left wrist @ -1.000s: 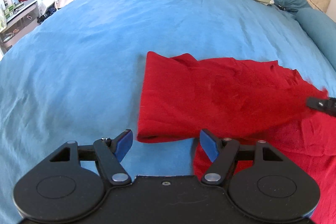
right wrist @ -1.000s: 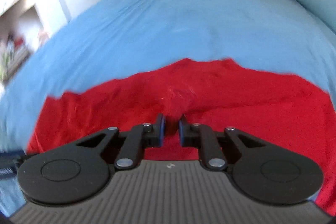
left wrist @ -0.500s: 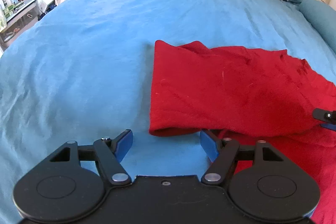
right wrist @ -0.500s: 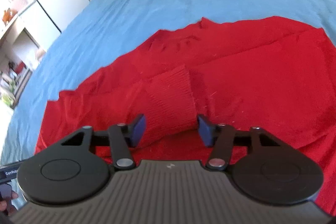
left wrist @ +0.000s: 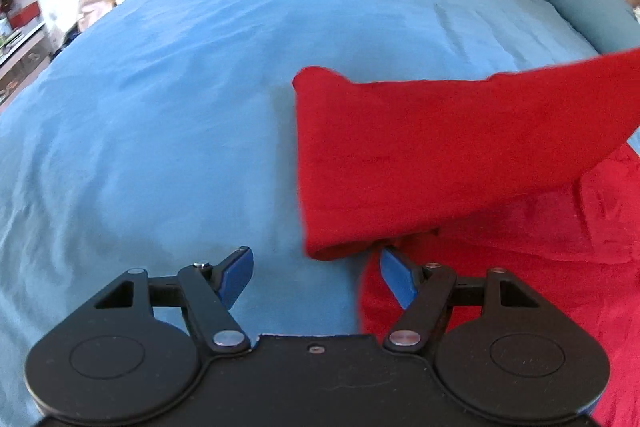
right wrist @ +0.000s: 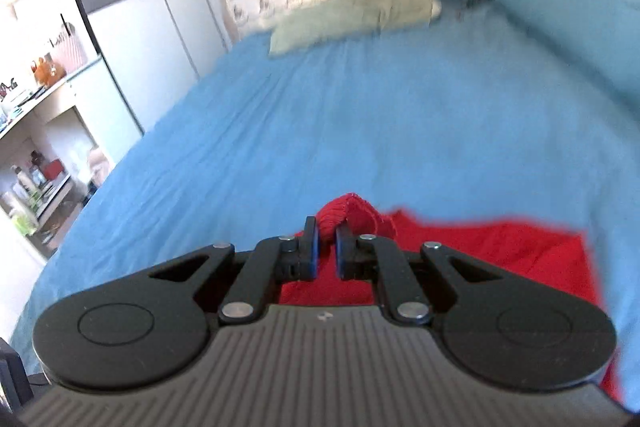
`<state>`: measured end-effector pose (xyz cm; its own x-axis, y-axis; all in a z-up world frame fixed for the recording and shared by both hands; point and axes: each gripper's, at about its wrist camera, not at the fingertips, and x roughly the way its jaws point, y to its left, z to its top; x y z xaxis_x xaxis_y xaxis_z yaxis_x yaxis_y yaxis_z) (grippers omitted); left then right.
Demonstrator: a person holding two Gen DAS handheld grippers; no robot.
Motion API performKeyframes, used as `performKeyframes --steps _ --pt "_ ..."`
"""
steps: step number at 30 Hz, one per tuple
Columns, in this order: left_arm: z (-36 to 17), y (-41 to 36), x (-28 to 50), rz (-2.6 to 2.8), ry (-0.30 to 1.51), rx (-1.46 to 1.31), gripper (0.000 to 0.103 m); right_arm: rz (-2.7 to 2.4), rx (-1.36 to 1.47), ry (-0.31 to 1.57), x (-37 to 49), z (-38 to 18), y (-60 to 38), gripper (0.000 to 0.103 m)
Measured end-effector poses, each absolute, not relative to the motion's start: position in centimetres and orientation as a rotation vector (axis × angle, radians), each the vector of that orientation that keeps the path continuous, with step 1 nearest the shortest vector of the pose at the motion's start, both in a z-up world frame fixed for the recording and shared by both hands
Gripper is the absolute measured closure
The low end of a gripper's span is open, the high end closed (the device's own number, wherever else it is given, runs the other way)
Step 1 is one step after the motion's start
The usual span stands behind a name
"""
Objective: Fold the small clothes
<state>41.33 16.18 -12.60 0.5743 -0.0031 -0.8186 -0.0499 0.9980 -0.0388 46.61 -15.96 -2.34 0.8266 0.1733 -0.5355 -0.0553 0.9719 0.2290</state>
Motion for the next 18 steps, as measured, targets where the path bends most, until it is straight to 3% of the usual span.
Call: performKeyframes --steps 10,14,18 --pt "-13.8 12.9 43.9 0.048 0.934 -0.014 0.029 -0.056 0.254 0.636 45.5 -6.5 -24.8 0.08" --pt "-13.8 13.1 43.8 0.072 0.932 0.011 0.046 -0.076 0.285 0.636 45.1 -8.0 -26.4 0.08" --pt "-13.9 13.0 42.5 0.075 0.945 0.042 0.052 -0.142 0.267 0.694 45.1 -11.3 -27.9 0.08"
